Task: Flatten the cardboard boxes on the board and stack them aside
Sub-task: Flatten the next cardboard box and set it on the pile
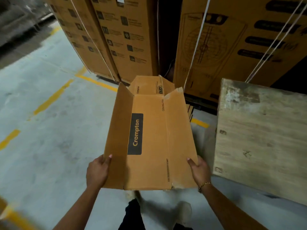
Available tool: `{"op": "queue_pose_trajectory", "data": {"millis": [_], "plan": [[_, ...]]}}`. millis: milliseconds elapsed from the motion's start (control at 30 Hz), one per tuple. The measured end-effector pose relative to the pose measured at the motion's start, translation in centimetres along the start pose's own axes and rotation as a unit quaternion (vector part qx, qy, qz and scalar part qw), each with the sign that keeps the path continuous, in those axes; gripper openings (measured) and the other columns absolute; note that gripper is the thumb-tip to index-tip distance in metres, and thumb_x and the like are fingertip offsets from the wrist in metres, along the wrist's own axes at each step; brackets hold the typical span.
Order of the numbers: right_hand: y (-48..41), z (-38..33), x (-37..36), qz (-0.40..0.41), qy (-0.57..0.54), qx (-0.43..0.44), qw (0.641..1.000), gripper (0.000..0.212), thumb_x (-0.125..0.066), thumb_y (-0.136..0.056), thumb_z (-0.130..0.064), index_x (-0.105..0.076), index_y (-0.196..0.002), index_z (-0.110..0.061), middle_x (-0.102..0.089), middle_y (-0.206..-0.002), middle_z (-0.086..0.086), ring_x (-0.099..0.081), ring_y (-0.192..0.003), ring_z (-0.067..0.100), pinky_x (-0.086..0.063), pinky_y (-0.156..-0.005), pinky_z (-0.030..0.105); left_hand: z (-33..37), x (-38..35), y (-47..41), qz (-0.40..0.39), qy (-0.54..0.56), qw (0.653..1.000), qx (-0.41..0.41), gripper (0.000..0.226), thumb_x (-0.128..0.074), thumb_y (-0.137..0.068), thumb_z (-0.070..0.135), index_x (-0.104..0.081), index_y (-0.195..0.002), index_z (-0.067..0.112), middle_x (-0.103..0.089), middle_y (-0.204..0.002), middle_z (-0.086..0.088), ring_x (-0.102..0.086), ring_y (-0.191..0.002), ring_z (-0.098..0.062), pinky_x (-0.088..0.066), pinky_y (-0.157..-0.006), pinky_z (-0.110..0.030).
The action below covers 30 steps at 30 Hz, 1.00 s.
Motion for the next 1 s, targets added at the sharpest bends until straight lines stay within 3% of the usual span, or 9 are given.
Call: {"op": "queue_pose_trajectory", "data": {"millis": [167,300,467,600,667,733,833,933,1000], "plan": [[-4.0,1.2,-5.8,0.030,-0.017,-0.080,0.996,0.023,-0.061,-0.097,-0.029,-0.062,-0.113,-0.013,-0.062,-0.097,0.003,-0.061,-0.095,0.026,-0.043,-0.081,0.033,-2.1,-3.7,-11.3,-0.078,-0.042,0.996,-0.007,0.054,-0.044,-0.098,0.056,-0.071,-0.114,0.012,-0.073,-0.101,-0.014,-0.066,-0.085,-0.032,-0.055,-0.082,-0.047],[-8.2,3.1,-10.3,0.085,-0.045,-0.150,0.984,0.033,-0.069,-0.091,-0.029,-0.063,-0.114,-0.007,-0.062,-0.108,0.007,-0.057,-0.105,0.027,-0.038,-0.086,0.032,-3.1,-8.4,-20.5,-0.131,-0.077,0.988,-0.016,0.049,-0.049,-0.099,0.052,-0.070,-0.114,0.011,-0.073,-0.102,-0.016,-0.066,-0.089,-0.035,-0.054,-0.083,-0.045],[-14.8,6.3,-15.1,0.089,-0.032,-0.158,0.983,0.037,-0.070,-0.089,-0.022,-0.065,-0.124,-0.009,-0.066,-0.122,0.011,-0.059,-0.113,0.032,-0.043,-0.093,0.036,-5.1,-15.3,-29.0,-0.168,-0.107,0.979,-0.030,0.046,-0.051,-0.097,0.051,-0.071,-0.113,0.013,-0.072,-0.105,-0.017,-0.065,-0.094,-0.039,-0.053,-0.088,-0.048],[-20.4,10.5,-18.1,0.070,-0.006,-0.206,0.976,0.051,-0.067,-0.091,-0.029,-0.056,-0.133,-0.003,-0.059,-0.132,0.020,-0.053,-0.123,0.038,-0.042,-0.095,0.038,-7.6,-21.4,-33.6,-0.181,-0.101,0.978,-0.039,0.043,-0.054,-0.096,0.048,-0.072,-0.111,0.012,-0.071,-0.104,-0.017,-0.064,-0.094,-0.039,-0.053,-0.087,-0.046],[-23.1,12.8,-19.5,0.076,-0.013,-0.202,0.976,0.063,-0.065,-0.082,-0.038,-0.055,-0.135,-0.006,-0.057,-0.135,0.018,-0.051,-0.125,0.038,-0.038,-0.091,0.033,-9.3,-25.0,-35.7,-0.191,-0.097,0.976,-0.045,0.044,-0.054,-0.096,0.049,-0.072,-0.113,0.012,-0.072,-0.106,-0.017,-0.065,-0.095,-0.038,-0.053,-0.088,-0.046],[-25.5,15.7,-21.1,0.077,-0.001,-0.201,0.977,0.056,-0.064,-0.089,-0.034,-0.054,-0.138,-0.010,-0.056,-0.137,0.018,-0.051,-0.123,0.038,-0.038,-0.090,0.033,-11.7,-28.5,-37.6,-0.198,-0.095,0.975,-0.039,0.045,-0.055,-0.096,0.049,-0.071,-0.113,0.011,-0.072,-0.106,-0.017,-0.065,-0.095,-0.038,-0.053,-0.089,-0.046],[-28.6,20.8,-23.8,0.087,-0.015,-0.216,0.972,0.051,-0.061,-0.096,-0.022,-0.048,-0.145,-0.014,-0.052,-0.141,0.019,-0.050,-0.125,0.040,-0.043,-0.101,0.045,-15.2,-33.3,-40.1,-0.210,-0.113,0.970,-0.038,0.046,-0.055,-0.097,0.048,-0.070,-0.112,0.007,-0.071,-0.107,-0.019,-0.064,-0.097,-0.040,-0.051,-0.085,-0.042],[-31.9,25.0,-26.4,0.090,-0.004,-0.220,0.971,0.048,-0.058,-0.096,-0.018,-0.049,-0.144,-0.014,-0.055,-0.137,0.017,-0.052,-0.119,0.036,-0.043,-0.093,0.040,-18.4,-37.6,-42.2,-0.222,-0.107,0.969,-0.026,0.047,-0.056,-0.097,0.047,-0.068,-0.117,0.006,-0.070,-0.112,-0.018,-0.064,-0.101,-0.039,-0.051,-0.088,-0.042],[-34.2,27.6,-28.1,0.086,-0.007,-0.215,0.973,0.042,-0.055,-0.097,-0.014,-0.053,-0.139,-0.010,-0.058,-0.126,0.015,-0.052,-0.104,0.030,-0.040,-0.085,0.037,-20.0,-40.2,-43.8,-0.225,-0.110,0.968,-0.026,0.049,-0.055,-0.098,0.047,-0.067,-0.122,0.006,-0.069,-0.115,-0.017,-0.064,-0.103,-0.038,-0.050,-0.090,-0.043]]}}
Point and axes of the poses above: each hand's wrist, its own y-axis away from the middle knuckle, its own x-axis out of the back of the hand, z = x × y, the point moved 8 cm from there along -y, towards the middle knuckle
